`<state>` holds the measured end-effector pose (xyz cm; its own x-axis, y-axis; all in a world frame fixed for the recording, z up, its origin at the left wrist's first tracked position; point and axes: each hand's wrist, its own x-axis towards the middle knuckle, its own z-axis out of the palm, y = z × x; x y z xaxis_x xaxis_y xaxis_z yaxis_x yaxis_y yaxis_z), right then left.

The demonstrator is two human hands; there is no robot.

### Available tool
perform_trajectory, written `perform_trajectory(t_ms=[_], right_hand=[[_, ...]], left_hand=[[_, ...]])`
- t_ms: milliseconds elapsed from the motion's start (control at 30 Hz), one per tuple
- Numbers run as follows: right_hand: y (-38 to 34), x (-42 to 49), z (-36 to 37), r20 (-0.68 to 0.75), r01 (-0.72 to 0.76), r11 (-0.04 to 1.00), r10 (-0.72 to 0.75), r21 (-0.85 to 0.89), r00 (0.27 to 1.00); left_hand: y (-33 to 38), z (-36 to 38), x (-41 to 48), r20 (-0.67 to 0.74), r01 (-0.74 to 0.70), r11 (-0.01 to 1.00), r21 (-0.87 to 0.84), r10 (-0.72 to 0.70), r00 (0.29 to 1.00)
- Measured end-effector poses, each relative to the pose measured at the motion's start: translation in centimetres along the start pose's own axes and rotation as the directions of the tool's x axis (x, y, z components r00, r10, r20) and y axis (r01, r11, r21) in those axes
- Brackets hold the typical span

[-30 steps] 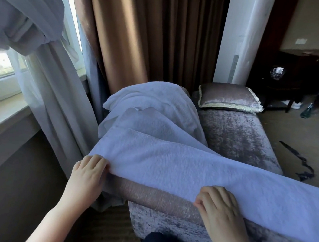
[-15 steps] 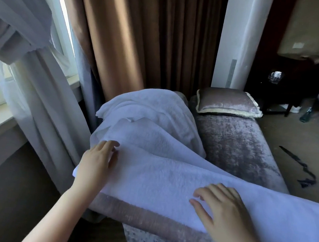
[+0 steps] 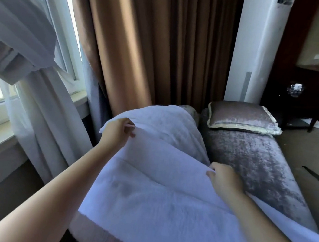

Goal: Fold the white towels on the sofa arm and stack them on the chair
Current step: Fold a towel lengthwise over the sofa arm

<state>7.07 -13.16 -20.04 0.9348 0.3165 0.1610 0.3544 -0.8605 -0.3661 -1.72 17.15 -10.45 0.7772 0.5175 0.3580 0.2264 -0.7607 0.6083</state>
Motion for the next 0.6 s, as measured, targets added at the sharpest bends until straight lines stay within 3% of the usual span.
perform_trajectory(t_ms=[67,133,233,333,400,500,600], right_hand=[[0.2,0.6,-0.1,-0.094,0.003,1.000,-0.002,0.020,0.996],[0.4,0.8,0.5,-0.042,-0.003,0.998,0.006,0.065,0.999],[0.6,0.3,0.4,-0.072,0.049,0.995,-0.043,0.089,0.997],[-1.8,-2.4,-1.4,-0.266,0.223,0.963,-0.178,0.152,0.948],[-4.5,-6.0,-2.6,-0.360,0.408,0.901,-0.336,0.146,0.871],[-8.1,-12.4,-1.9,-0.403,0.560,0.827,-0.497,0.048,0.768],[-9.6,-16.8,0.9,-0.342,0.580,0.811,-0.569,-0.081,0.748]], left_hand=[[-0.2,0.6,0.2,0.054,0.045,0.999,0.009,-0.046,0.997],[-0.6,1.1,-0.2,0.100,0.073,0.997,-0.020,-0.071,0.992],[-1.2,0.3,-1.7,0.102,-0.005,0.994,-0.107,0.016,0.995],[-2.7,-1.9,-4.8,0.003,-0.210,0.974,0.081,0.210,0.978],[-4.3,-3.7,-8.1,-0.084,-0.237,0.948,0.214,0.259,0.962],[-7.0,-5.3,-13.0,-0.153,-0.079,0.956,0.283,0.126,0.980],[-9.1,-5.4,-16.4,-0.105,0.137,0.978,0.160,-0.121,0.987]])
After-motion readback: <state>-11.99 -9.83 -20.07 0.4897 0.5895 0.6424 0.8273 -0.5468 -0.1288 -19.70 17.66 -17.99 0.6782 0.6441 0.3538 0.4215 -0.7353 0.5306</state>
